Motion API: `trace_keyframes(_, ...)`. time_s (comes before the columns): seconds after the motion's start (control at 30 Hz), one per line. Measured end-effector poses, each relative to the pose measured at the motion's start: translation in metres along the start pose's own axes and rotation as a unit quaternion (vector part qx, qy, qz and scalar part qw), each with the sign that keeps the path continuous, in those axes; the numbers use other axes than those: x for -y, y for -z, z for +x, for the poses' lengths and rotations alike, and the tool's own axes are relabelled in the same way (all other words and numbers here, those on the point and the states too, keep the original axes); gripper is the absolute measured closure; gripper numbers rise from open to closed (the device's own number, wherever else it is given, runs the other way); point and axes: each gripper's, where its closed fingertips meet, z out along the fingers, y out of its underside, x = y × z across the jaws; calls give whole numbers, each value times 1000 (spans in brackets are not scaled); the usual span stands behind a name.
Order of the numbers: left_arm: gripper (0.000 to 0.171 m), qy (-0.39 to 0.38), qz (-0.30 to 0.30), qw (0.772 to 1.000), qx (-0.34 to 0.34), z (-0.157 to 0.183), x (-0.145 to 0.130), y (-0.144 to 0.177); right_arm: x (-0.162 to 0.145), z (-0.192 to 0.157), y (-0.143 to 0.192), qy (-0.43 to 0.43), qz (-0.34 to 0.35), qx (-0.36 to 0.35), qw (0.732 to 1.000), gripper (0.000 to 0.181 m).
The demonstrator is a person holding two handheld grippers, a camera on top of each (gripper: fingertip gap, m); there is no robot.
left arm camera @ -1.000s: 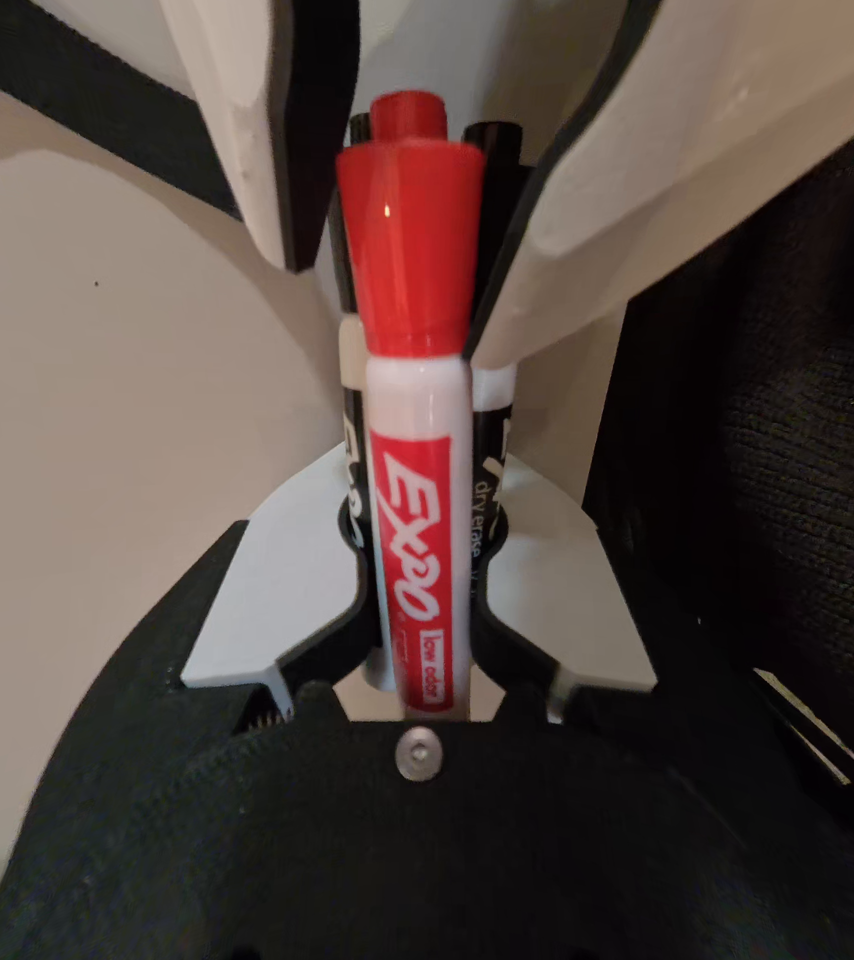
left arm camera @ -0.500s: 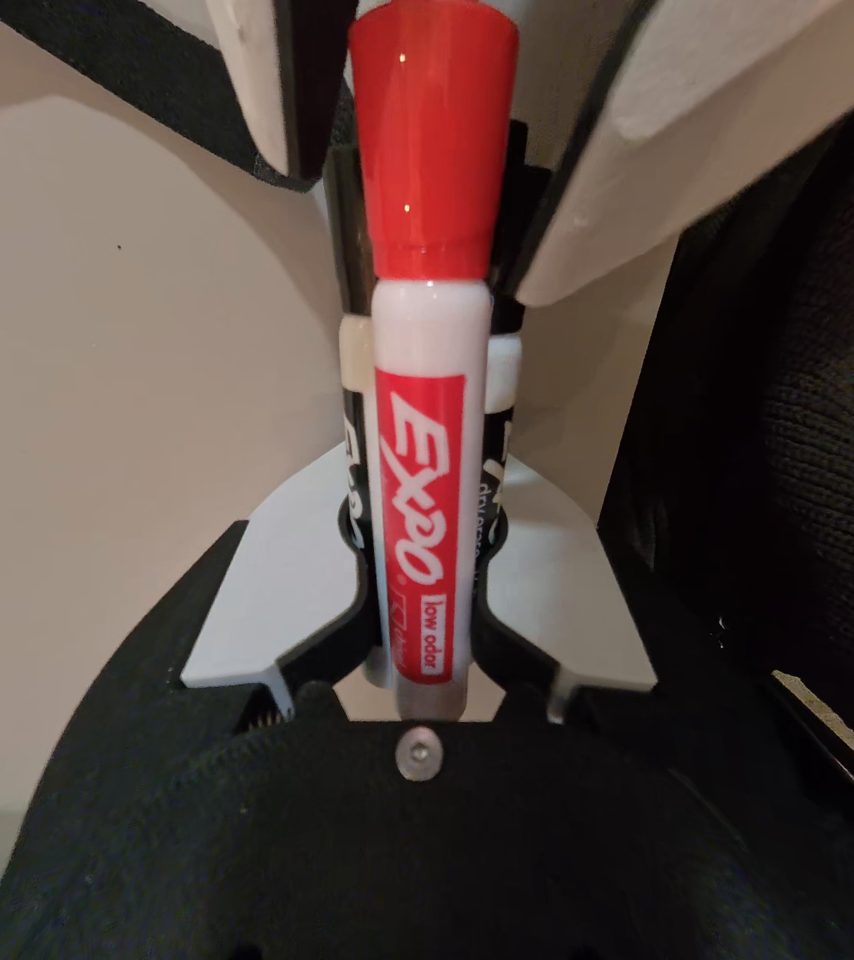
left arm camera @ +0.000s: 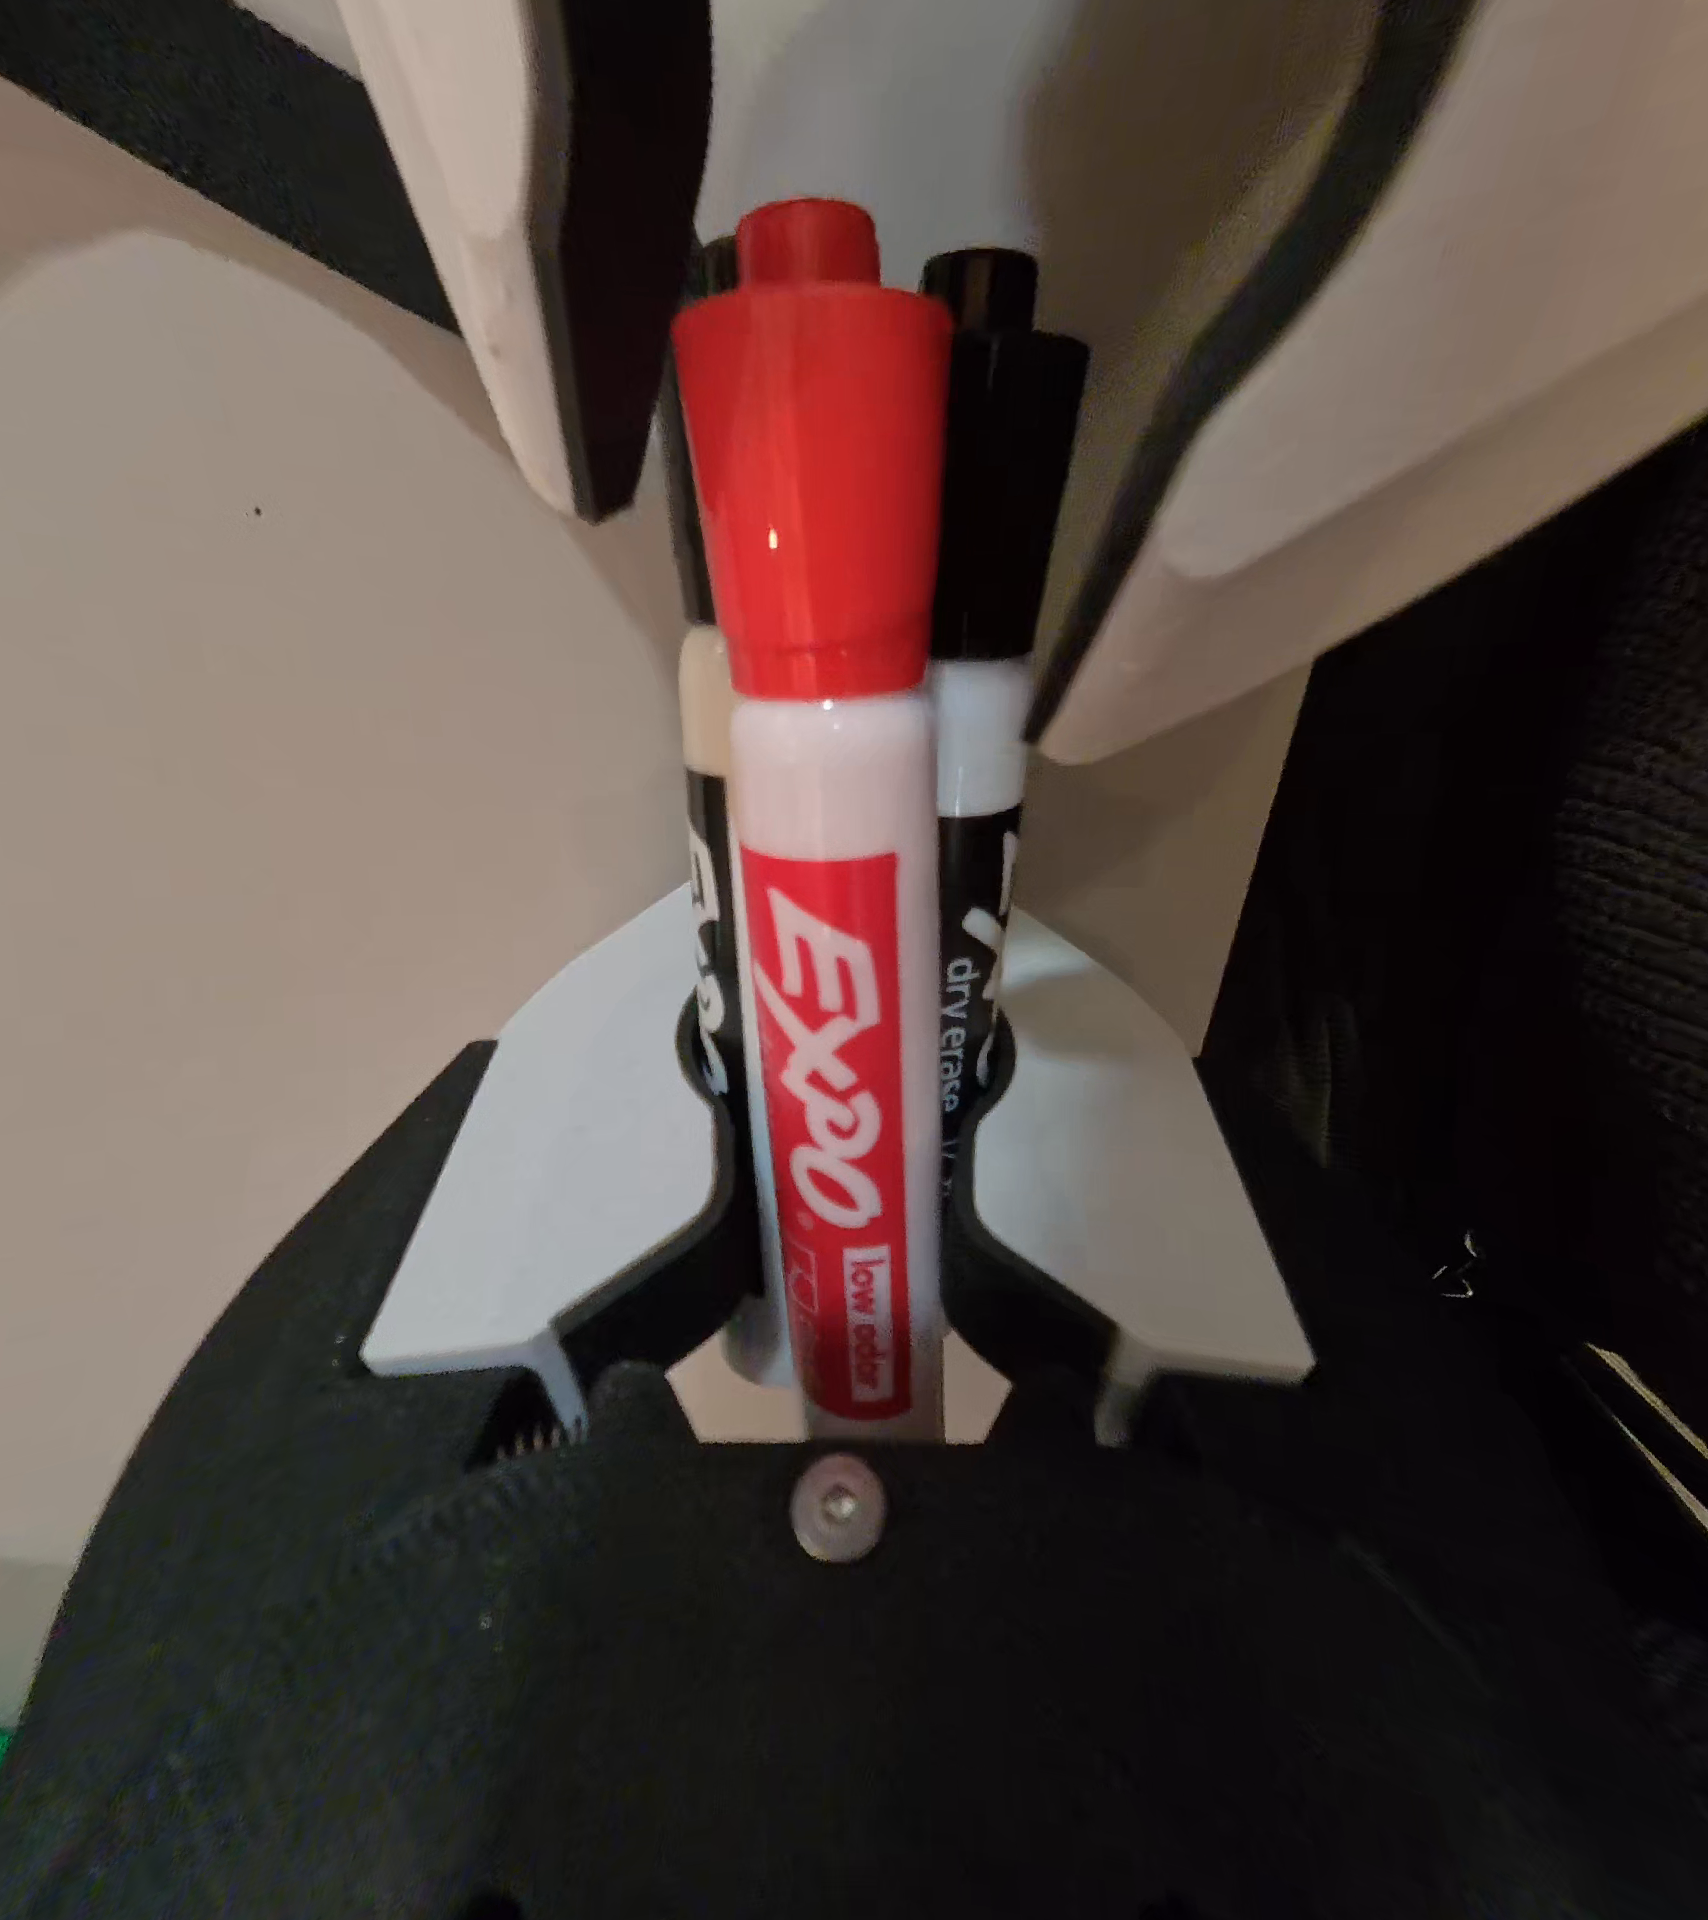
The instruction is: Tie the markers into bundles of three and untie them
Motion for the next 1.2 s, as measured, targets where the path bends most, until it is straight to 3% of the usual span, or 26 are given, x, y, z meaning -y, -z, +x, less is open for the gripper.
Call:
trace_keyframes(0.2,128,5,-28,999,21,-7,-10,-2,12,9,7,-21,39,-18,999,133)
trace_keyframes(0.53,128,20,-49,998,35,-18,-26,2,28,36,31,-180,143,-7,973,135)
trace_keyframes(0.73,128,50,-27,997,47,-33,-41,11,25,55,41,-172,147,-74,971,132)
trace_keyframes(0.87,128,75,-16,995,58,-42,-51,17,12,64,39,-139,97,-123,978,131)
trace_keyframes(1.03,128,102,-19,993,62,-36,-63,11,-11,68,33,-35,-12,-212,977,123)
trace_keyframes(1.2,128,103,-11,993,61,-30,-61,12,-55,65,16,-122,-105,-206,965,94)
